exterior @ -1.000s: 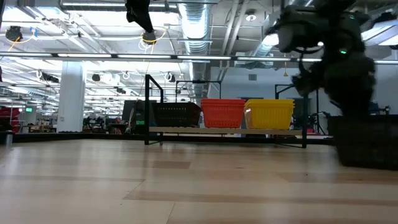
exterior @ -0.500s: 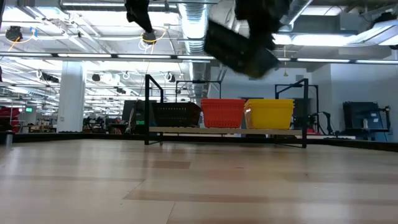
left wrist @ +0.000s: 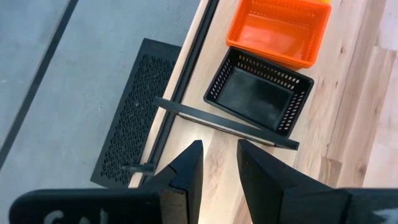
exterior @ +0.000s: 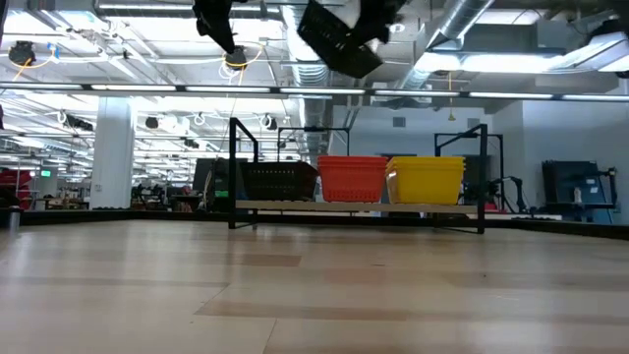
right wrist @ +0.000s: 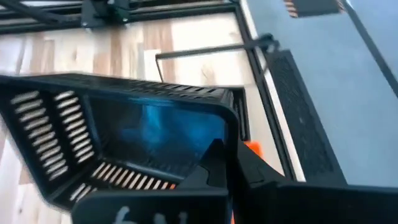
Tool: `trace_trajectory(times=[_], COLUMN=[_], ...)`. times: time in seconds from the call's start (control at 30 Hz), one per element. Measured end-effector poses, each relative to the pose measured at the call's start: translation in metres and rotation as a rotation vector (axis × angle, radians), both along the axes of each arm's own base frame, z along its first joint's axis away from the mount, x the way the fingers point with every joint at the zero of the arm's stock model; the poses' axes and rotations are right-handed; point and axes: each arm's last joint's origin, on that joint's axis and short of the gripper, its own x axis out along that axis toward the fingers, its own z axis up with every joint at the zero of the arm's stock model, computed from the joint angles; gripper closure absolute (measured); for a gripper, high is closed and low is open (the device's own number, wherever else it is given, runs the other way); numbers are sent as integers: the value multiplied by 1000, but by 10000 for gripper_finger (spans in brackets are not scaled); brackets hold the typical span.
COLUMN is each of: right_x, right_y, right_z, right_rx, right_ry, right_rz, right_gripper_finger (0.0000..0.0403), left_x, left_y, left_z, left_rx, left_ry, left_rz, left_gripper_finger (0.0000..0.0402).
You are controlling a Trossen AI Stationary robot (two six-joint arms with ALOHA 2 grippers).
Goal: Stack baskets on shelf by color
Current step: Stack the black bin on top of the other black bin on the shelf
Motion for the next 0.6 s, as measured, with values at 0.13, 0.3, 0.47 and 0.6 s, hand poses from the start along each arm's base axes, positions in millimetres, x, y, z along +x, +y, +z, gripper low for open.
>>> trace_trajectory(times=[0.13,0.3,0.47,0.6], right_x=[29,54,72,78], right_y=[-25,-43,-56,-51], right_z=[-5,-33,-62,-64], right_rx=[5,44,79,50], right_ry=[-20,-86,-44,-36], right_rz=[113,215,197,224], right_gripper_finger=[398,398,398,398], left_x=[-1,-2,-2,0], left_y=[0,-1,-1,1], left_z=[0,-2,-2,-1], left_rx=[-1,-8,-6,-7], left_ry=[10,37,36,5], left_rz=[4,12,13,43], left_gripper_finger=[315,315,315,315])
